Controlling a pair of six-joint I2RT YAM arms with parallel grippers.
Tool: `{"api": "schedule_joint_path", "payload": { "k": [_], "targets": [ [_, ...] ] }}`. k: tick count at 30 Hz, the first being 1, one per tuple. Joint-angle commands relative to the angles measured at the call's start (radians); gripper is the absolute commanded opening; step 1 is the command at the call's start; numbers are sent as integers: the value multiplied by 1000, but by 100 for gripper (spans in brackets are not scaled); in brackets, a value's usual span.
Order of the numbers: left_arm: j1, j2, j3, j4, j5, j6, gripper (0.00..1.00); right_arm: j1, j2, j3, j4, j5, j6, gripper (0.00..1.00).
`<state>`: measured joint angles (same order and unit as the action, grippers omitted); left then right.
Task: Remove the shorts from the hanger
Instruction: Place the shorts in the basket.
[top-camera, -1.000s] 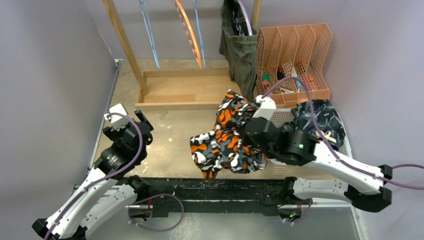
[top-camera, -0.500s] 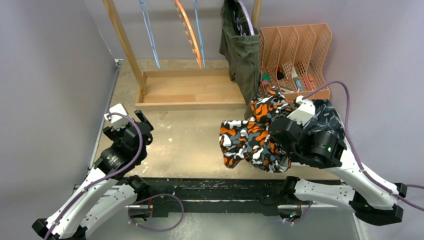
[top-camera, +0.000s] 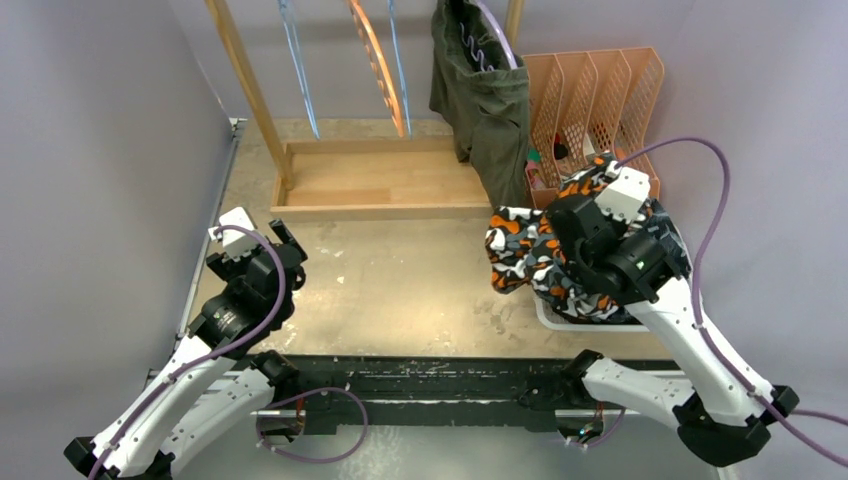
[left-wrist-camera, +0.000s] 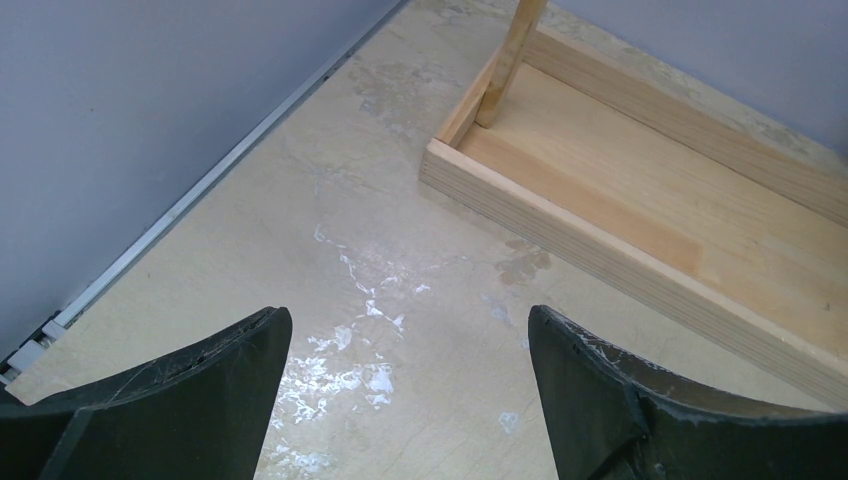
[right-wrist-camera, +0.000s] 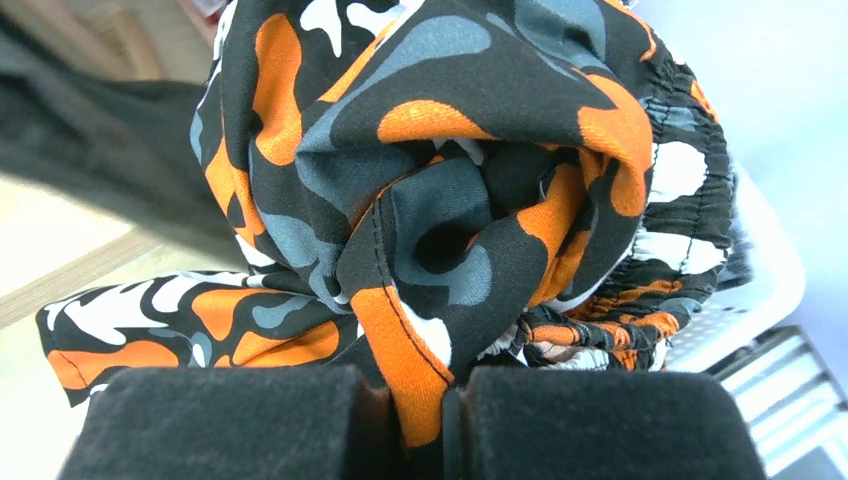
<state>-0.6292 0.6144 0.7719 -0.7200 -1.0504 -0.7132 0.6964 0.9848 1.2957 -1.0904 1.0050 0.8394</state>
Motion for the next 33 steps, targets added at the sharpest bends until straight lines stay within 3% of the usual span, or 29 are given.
{"api": "schedule_joint_path", "payload": {
  "k": [1,4,8,13,17,21,27,33],
  "targets": [
    [3,8,11,26,0,16,88,-142,-12,16,134,42,-252,0],
    [3,3,12,21,-4,12,88,-271,-34,-3,204,-34,-336,0],
    [3,-12,7,24,-8,10,88,-353,-96,-34,283,-74,-374,0],
    [3,-2,7,33,8,20,88,-529,-47,-59,403,-139,-500,0],
    [3,-4,15,16,4,11,88,-642,-73,-149,417,-160,-417,0],
    [3,-29,6,23,-15,9,88,-659,-117,-294,499,-323,-382,0],
    [3,-33,7,23,-11,8,88,-667,-40,-374,541,-339,-399,0],
    [4,-28,9,22,-8,11,88,-670,91,-351,552,-386,-421,0]
  ]
}}
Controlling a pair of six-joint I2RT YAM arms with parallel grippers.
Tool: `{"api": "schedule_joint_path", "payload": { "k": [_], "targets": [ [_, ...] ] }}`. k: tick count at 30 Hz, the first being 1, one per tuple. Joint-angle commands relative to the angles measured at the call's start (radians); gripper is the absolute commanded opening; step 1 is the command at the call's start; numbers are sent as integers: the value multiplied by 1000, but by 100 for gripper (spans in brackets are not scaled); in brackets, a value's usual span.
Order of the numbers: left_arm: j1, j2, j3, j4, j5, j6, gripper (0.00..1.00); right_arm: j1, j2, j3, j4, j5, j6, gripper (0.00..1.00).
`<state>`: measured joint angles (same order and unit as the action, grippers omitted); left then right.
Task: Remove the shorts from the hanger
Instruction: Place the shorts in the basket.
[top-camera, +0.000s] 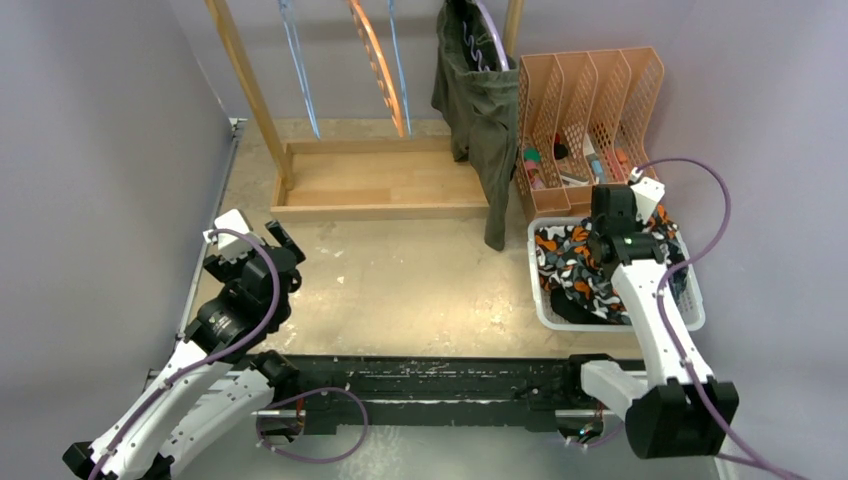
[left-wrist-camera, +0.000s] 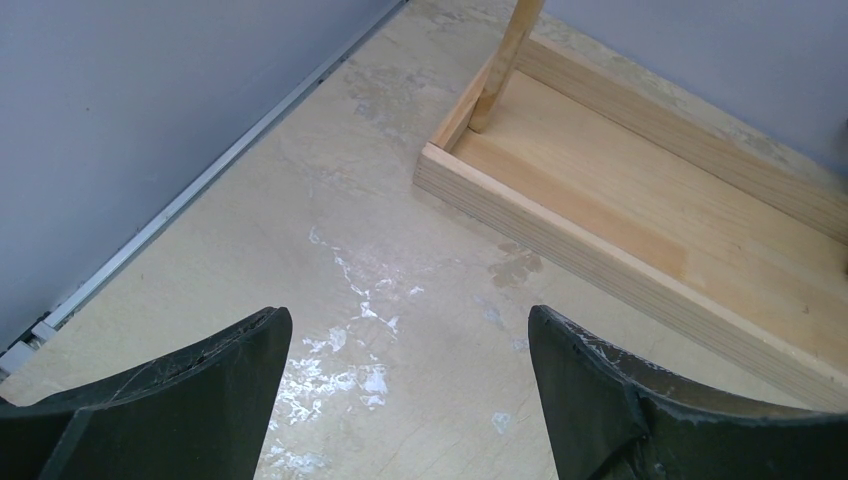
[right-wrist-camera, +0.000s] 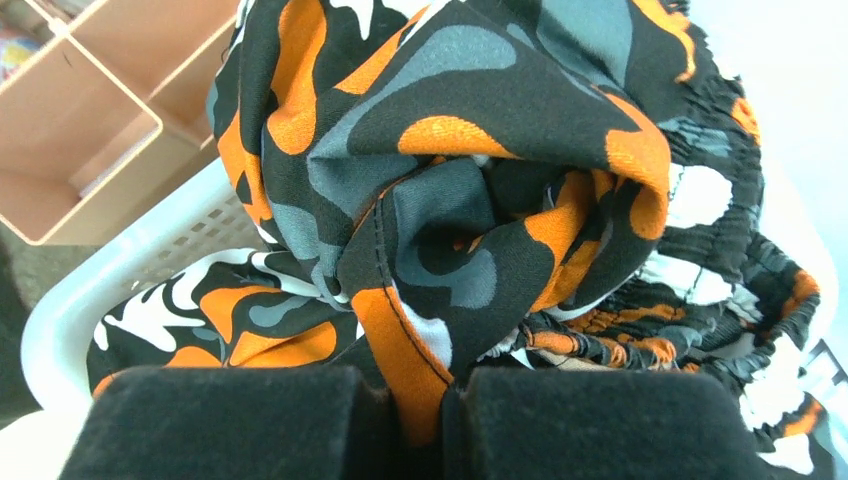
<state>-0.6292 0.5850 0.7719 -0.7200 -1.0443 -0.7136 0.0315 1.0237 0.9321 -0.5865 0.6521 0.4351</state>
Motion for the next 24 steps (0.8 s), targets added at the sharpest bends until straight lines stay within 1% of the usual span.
{"api": "schedule_joint_path", "payload": {
  "k": [1,4,7,9,11,13,16,18,21,24],
  "targets": [
    [2,0,10,22,-14,11,88,-5,61,12,53,-41,-26,0],
    [2,-7,8,21,-13,9,88,-5,55,25,52,-57,-40,0],
    [3,-9,6,28,-14,12,88,-6,37,117,16,-34,-47,0],
    [3,-6,7,29,-13,14,88,-9,26,183,-1,-97,-28,2],
    [2,-4,8,24,-13,14,88,-10,18,237,-41,-155,69,2],
    [3,-4,12,16,-17,9,88,-10,-9,218,-54,-168,179,3],
    [3,-19,13,12,-23,2,88,-10,-58,115,-67,-101,349,3],
    [3,-34,6,19,-22,4,88,-11,-77,51,-60,-50,416,5],
    [2,-49,2,27,-15,9,88,-11,-45,18,-126,-10,546,6],
    [2,-55,4,25,-13,9,88,-12,-19,17,-227,72,674,7]
  ]
}}
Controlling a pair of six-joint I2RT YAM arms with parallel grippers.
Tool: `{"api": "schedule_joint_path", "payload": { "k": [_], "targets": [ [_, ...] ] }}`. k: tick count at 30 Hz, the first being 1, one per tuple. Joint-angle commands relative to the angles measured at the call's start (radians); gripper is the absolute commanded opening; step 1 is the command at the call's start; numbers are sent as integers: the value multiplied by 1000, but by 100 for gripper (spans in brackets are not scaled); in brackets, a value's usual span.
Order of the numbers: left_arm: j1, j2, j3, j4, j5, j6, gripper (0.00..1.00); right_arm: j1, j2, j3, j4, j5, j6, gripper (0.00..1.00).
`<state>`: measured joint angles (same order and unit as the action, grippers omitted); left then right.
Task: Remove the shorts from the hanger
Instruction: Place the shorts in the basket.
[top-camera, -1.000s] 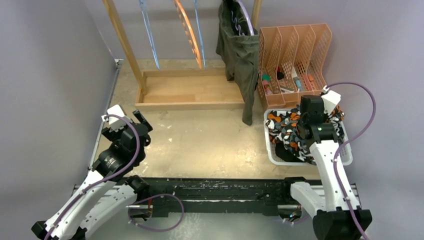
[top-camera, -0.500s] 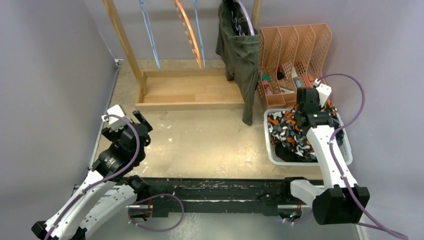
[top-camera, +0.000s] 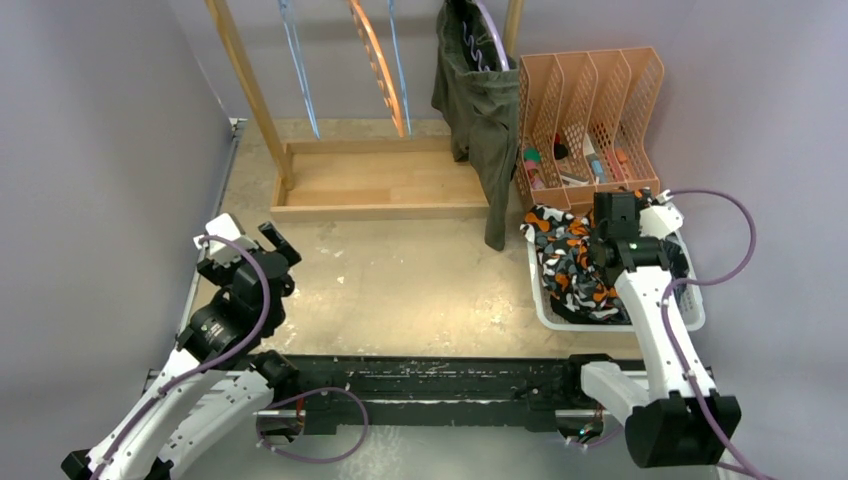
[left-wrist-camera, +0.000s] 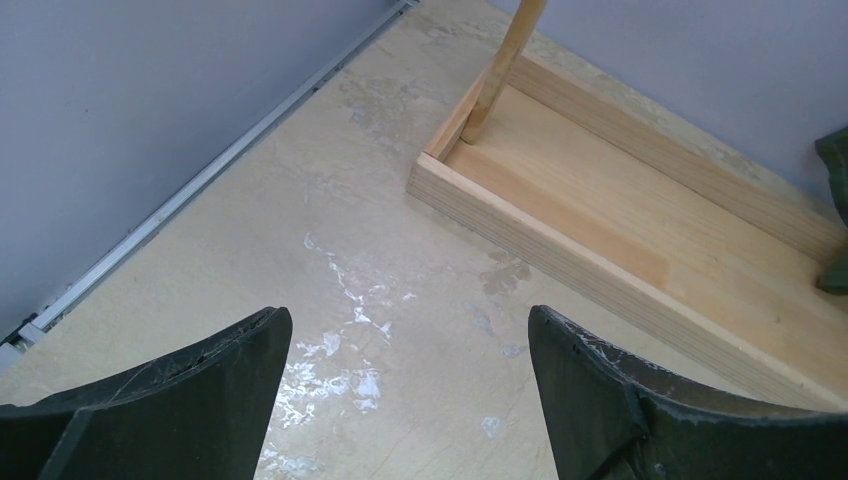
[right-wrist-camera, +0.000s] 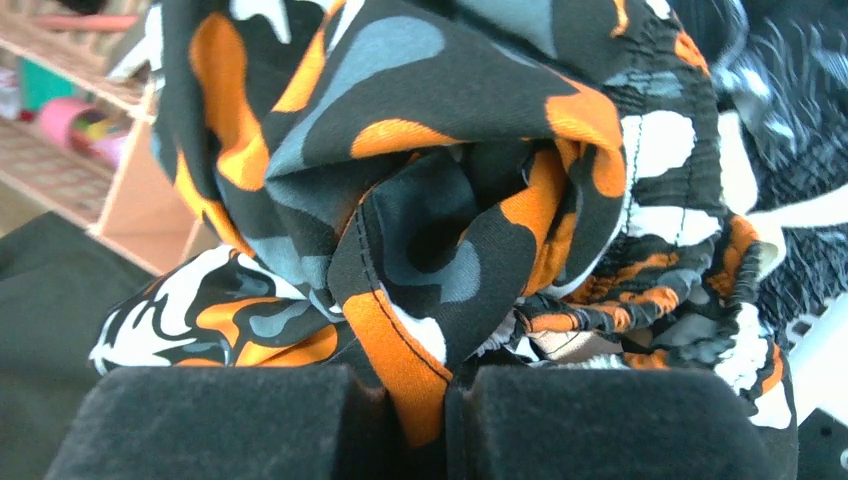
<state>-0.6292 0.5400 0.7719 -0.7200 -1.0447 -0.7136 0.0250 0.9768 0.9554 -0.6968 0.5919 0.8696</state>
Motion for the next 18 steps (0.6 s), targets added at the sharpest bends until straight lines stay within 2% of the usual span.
{"api": "schedule_joint_path", "payload": {
  "k": [1,4,9,14,18],
  "targets": [
    [2,-12,4,25,-14,10,88,-4,26,-18,-141,164,283,7],
    [3,-17,4,27,-13,9,88,-5,11,-40,-192,206,384,8],
    [3,-23,1,31,-8,14,88,-7,8,-100,-93,189,409,7],
    [2,-27,3,28,-5,13,88,-42,109,-183,-93,181,473,10],
    [2,-35,0,30,-7,11,88,-80,158,-212,-31,115,446,12]
  ]
}}
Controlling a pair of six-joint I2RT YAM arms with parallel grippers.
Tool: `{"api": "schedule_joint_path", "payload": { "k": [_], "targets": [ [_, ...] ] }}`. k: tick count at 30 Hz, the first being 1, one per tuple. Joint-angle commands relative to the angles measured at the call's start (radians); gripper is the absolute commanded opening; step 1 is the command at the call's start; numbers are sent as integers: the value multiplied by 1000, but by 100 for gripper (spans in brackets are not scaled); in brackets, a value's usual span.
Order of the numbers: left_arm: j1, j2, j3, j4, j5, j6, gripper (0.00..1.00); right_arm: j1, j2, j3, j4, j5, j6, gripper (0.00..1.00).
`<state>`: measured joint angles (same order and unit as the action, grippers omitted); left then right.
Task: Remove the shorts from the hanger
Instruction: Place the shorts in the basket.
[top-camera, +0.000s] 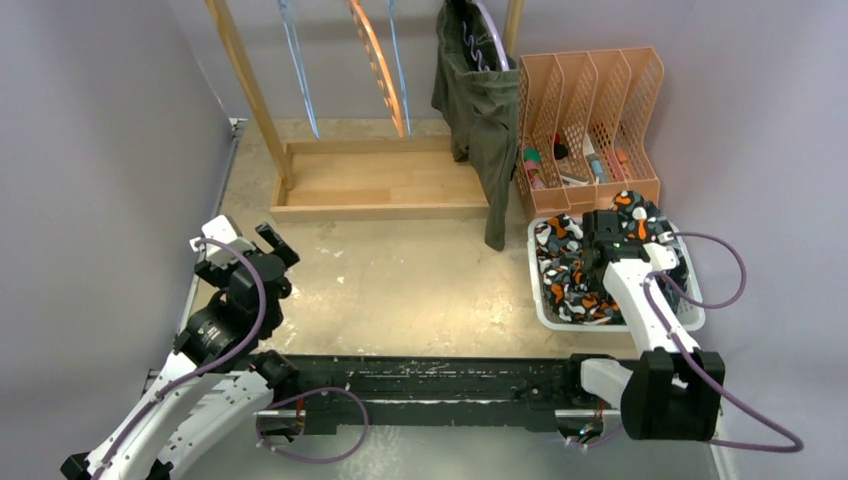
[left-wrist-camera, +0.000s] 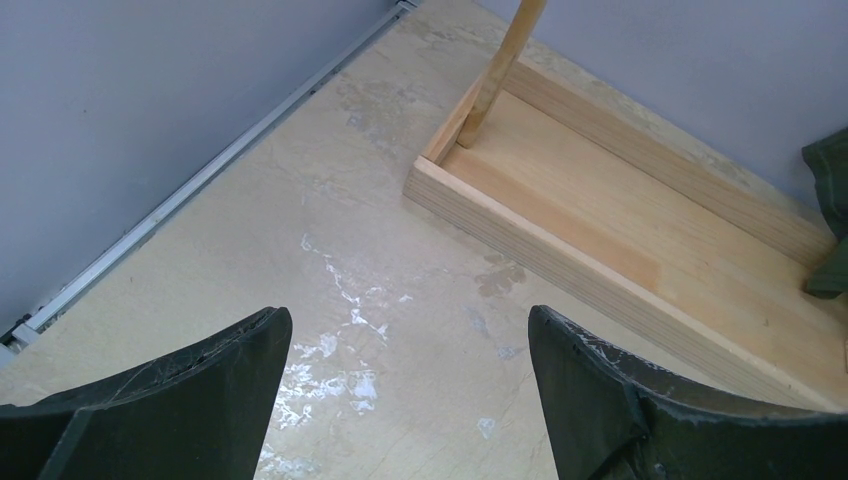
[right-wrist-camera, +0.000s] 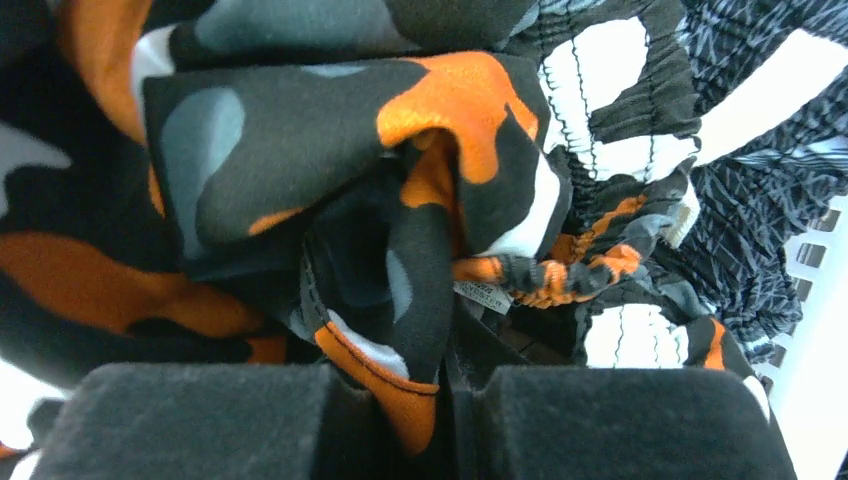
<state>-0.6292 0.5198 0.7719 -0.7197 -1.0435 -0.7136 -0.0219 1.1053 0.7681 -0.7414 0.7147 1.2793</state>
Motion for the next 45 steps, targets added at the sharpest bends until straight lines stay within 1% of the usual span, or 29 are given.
{"api": "schedule_joint_path", "payload": {
  "k": [1,2,4,5,6,10,15,17,19,20,22,24,26,28,29,31,32,34,36,37,38,40,42,43,44,45],
  "targets": [
    [2,-15,1,31,-6,11,88,-41,27,-45,55,-22,7,13],
    [3,-15,0,31,-7,12,88,-58,27,-49,89,-43,-38,13],
    [3,-14,2,30,-6,13,88,-63,34,-50,111,-56,-57,15],
    [3,-14,2,28,-7,13,88,-64,39,-51,114,-64,-65,21],
    [3,-14,2,27,-7,11,88,-63,44,-53,112,-72,-68,30],
    [3,-21,1,26,-9,9,88,-62,19,-4,41,-56,-79,38],
    [3,-9,1,32,-3,14,88,-63,-115,126,-25,-16,-186,55],
    [3,-5,2,30,-3,14,88,-63,-166,164,-4,-6,-256,58],
    [3,-4,3,29,-4,14,88,-64,-207,175,50,-37,-355,67],
    [4,-3,2,29,-4,14,88,-63,-219,181,48,-54,-371,69],
    [4,-7,3,28,-7,13,88,-63,-232,192,25,-67,-369,71],
    [3,-8,2,28,-7,11,88,-63,-234,237,-5,-69,-370,73],
    [4,-10,1,29,-6,11,88,-63,-233,282,6,-98,-430,78],
    [4,-6,1,31,-5,12,88,-63,-222,319,54,-146,-505,92],
    [3,-2,1,32,-4,14,88,-63,-210,348,49,-159,-522,94],
    [4,2,3,31,0,14,88,-62,-192,386,45,-205,-560,95],
    [4,4,2,31,1,14,88,-62,-188,392,75,-255,-603,93],
    [4,6,3,30,-2,14,88,-63,-184,391,104,-359,-629,88],
    [3,3,2,29,-4,14,88,-62,-191,348,173,-483,-659,83],
    [4,3,3,28,-3,13,88,-62,-192,314,211,-521,-660,81],
    [4,2,3,28,-5,13,88,-63,-190,277,242,-537,-647,80],
    [3,3,3,27,-6,13,88,-62,-169,214,285,-555,-630,73],
    [3,4,3,26,-7,11,88,-62,-120,125,356,-622,-657,69],
    [4,6,1,28,-6,11,88,-61,-87,97,378,-660,-667,69],
    [3,6,1,28,-7,11,88,-61,-46,75,373,-664,-658,69],
    [3,9,1,28,-7,10,88,-61,-6,54,364,-628,-630,69]
  ]
}}
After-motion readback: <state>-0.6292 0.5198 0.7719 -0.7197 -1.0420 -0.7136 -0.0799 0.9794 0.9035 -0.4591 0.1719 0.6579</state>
